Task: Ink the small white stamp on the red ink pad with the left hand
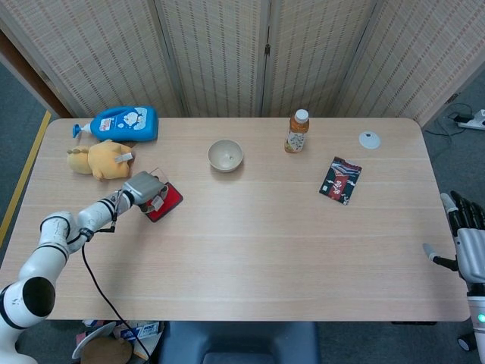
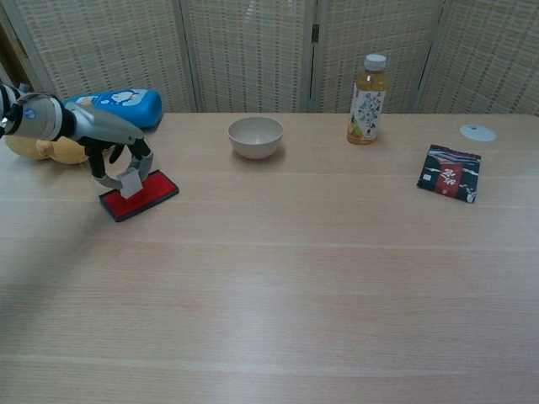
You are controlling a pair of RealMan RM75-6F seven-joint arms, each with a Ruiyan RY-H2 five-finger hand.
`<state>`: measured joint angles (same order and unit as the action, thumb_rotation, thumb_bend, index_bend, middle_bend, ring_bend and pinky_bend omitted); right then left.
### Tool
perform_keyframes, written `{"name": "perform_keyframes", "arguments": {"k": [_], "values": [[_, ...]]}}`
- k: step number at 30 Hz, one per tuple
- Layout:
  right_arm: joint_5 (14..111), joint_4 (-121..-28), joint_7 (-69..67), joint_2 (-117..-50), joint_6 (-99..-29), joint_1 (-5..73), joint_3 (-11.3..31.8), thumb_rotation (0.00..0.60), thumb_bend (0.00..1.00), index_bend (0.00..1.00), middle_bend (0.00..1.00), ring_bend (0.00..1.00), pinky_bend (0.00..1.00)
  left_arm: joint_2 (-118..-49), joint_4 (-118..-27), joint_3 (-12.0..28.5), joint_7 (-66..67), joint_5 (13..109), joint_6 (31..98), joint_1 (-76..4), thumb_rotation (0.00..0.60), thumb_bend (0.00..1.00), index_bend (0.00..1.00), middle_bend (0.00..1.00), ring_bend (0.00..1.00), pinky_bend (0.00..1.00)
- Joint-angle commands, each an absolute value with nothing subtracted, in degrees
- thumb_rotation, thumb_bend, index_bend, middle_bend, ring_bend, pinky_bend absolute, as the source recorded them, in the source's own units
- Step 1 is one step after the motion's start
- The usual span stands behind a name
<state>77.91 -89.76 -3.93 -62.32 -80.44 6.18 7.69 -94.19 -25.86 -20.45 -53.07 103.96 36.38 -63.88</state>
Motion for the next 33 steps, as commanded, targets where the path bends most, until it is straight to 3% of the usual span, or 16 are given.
{"name": "perform_keyframes", "arguments": {"k": [1,8,16,25,33], "values": [[77.96,-89.79,-3.88,-62.34,-80.46,6.18,7.66,0.6,0.21,0.0,0.0,0.0,0.0,-94.36,-25.62,-20.47,-53.42,103.81,36.81,-63.59,0.6,0.33,0.57,0.48,0.27,0.42],[78.5,-90.04,-4.06,-62.17,-81.02,5.92,7.5,0.6,0.21,0.0,0.0,0.0,0.0,-93.47,-26.64,-19.73,-52.41,103.09,38.08,-63.4,0.6,0.33,0.57,0.49,0.28,0.42],[80.14,-90.37,-5.22,-61.59,-81.61,5.6,6.87,0.6,0.21,0.0,0.0,0.0,0.0,-88.83,-34.58,-17.68,-46.35,101.12,37.95,-64.12,0.6,0.33,0.57,0.49,0.28,0.42],[82.03,-90.11,-8.75,-60.48,-79.41,6.31,5.67,0.6,0.21,0.0,0.0,0.0,0.0,-79.36,-53.08,-11.42,-29.6,93.46,36.93,-62.74,0.6,0.33,0.56,0.49,0.28,0.42],[85.95,-90.24,-11.7,-59.3,-80.03,6.22,3.95,0.6,0.21,0.0,0.0,0.0,0.0,-72.94,-69.58,-5.65,-7.8,81.05,35.65,-59.25,0.6,0.33,0.56,0.49,0.28,0.42]]}}
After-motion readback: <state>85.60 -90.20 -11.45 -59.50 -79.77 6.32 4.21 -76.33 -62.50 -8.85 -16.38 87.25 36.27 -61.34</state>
